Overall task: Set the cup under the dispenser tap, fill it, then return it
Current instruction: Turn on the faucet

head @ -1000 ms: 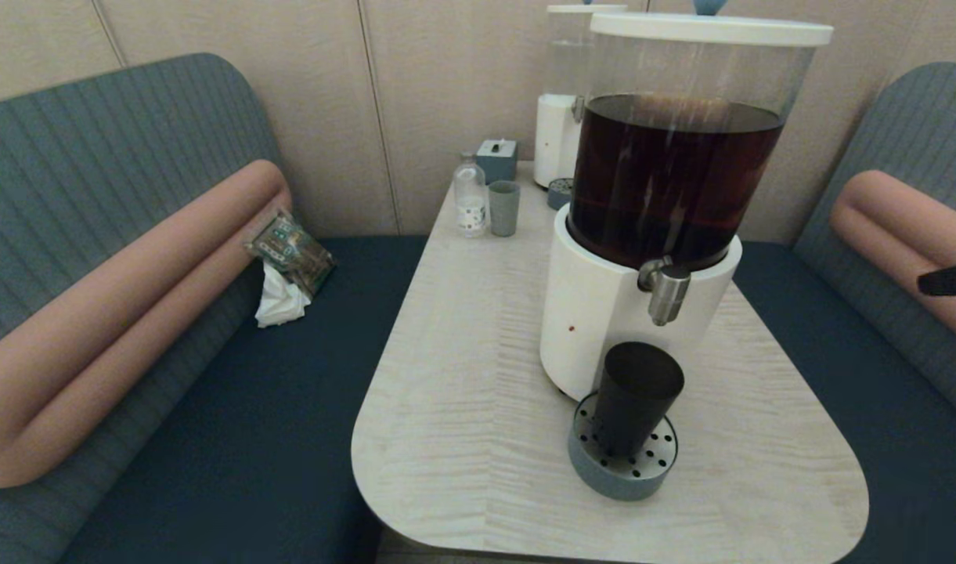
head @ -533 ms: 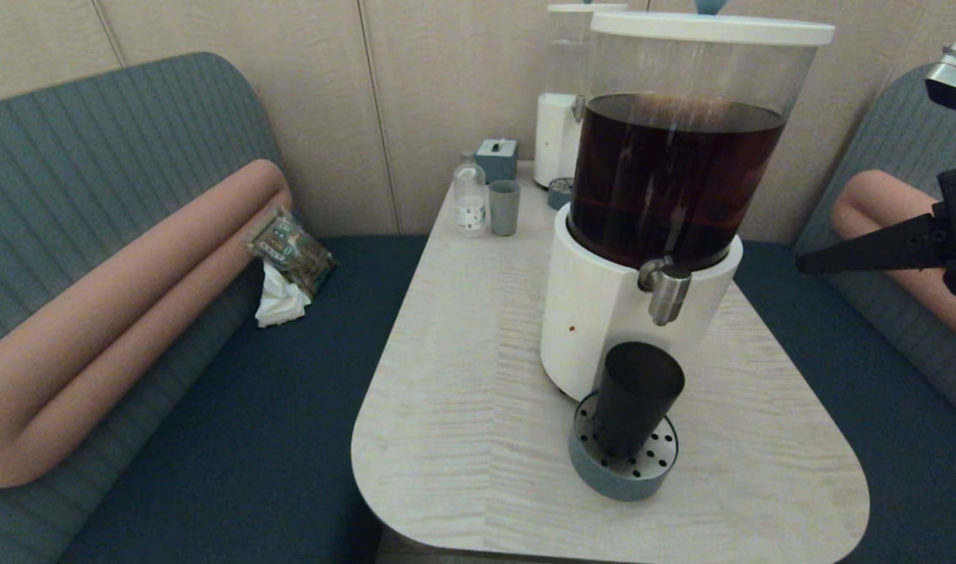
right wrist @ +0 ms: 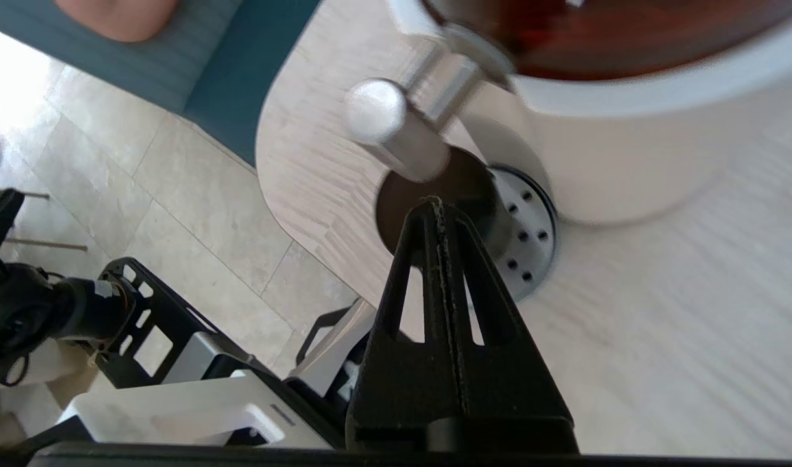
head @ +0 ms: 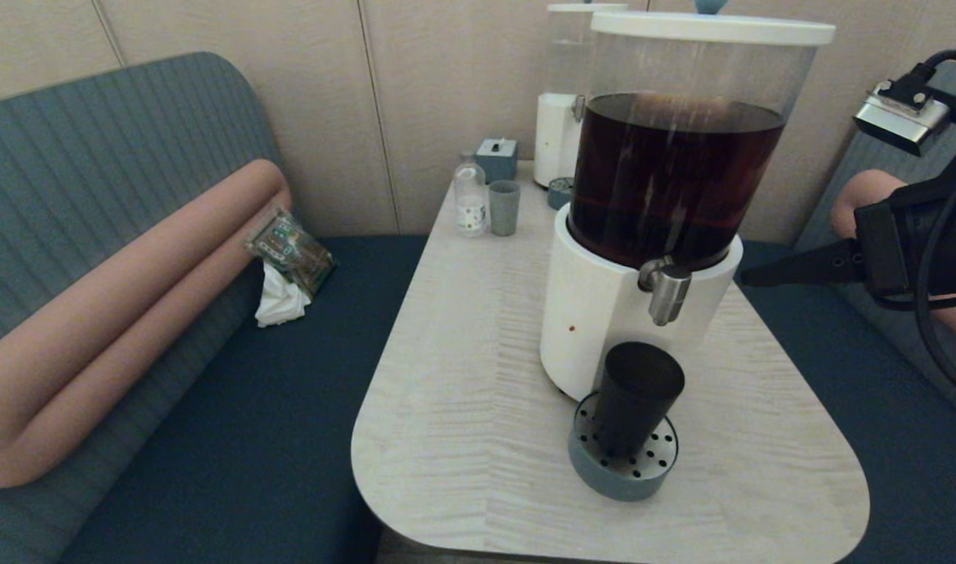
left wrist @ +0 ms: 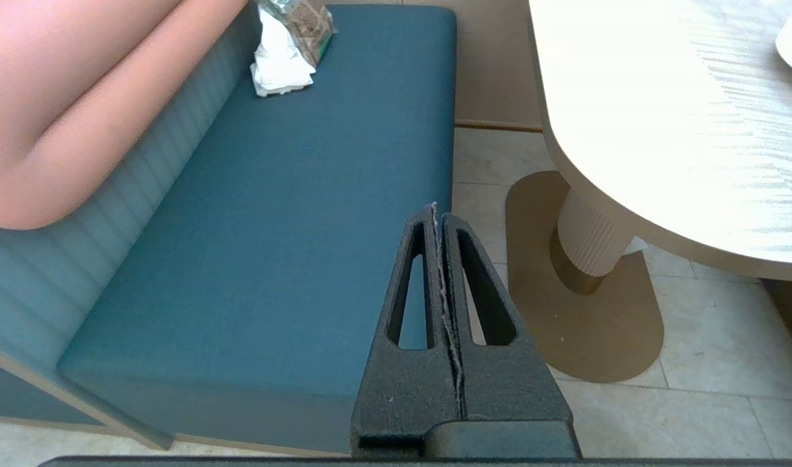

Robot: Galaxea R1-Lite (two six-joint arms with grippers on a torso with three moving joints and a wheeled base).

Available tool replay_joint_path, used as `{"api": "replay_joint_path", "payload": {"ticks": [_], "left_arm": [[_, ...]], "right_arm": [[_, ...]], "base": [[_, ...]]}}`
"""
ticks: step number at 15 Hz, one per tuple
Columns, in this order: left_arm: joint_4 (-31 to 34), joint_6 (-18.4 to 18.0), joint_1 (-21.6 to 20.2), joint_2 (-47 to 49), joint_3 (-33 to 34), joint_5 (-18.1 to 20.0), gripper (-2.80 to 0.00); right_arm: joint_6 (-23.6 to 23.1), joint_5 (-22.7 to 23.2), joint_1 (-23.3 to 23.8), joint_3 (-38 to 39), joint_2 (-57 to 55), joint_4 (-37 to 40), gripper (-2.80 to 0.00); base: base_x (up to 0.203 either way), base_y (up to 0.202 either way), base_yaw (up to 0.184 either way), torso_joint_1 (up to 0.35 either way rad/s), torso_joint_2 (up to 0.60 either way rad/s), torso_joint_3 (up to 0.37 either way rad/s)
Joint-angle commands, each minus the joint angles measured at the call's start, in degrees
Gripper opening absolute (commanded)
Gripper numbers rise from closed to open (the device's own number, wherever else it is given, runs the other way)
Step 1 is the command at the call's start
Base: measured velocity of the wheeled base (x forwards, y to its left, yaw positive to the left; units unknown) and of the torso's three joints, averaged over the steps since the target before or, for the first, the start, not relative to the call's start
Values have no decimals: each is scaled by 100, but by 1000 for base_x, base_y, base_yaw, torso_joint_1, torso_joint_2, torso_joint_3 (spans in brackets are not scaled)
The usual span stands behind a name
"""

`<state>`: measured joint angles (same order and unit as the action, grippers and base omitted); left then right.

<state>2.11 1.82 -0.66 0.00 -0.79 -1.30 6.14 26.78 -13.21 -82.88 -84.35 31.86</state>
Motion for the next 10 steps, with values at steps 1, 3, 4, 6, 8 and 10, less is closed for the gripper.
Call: {"api": "replay_joint_path", "payload": {"ticks": [1,3,4,6,8,10], "left_arm": [[0,3,-4,9,0,-4,-280],[0,3,-4,9,0,-2,-280],[0,3,-4,9,0,-2,-280],[0,3,-4,9,0,-2,-280],[0,3,-4,9,0,-2,-280],[0,3,-4,9,0,-2,-280]], "right_arm": [[-144,11,-120,154,100,-84,-280],[-496,12,-152,226,103,-142,-280],[-603,11,-164,245,103,-136,-280],[-614,-24,-182,286,103,-145,-280],[-687,-15,-182,369,173,-145,-280],[-870,-23,-175,378,162,-145,-280]], "base": [[0,0,0,0,0,0],[0,0,0,0,0,0],[0,0,0,0,0,0],[0,0,0,0,0,0],[0,0,0,0,0,0],[0,0,0,0,0,0]]}}
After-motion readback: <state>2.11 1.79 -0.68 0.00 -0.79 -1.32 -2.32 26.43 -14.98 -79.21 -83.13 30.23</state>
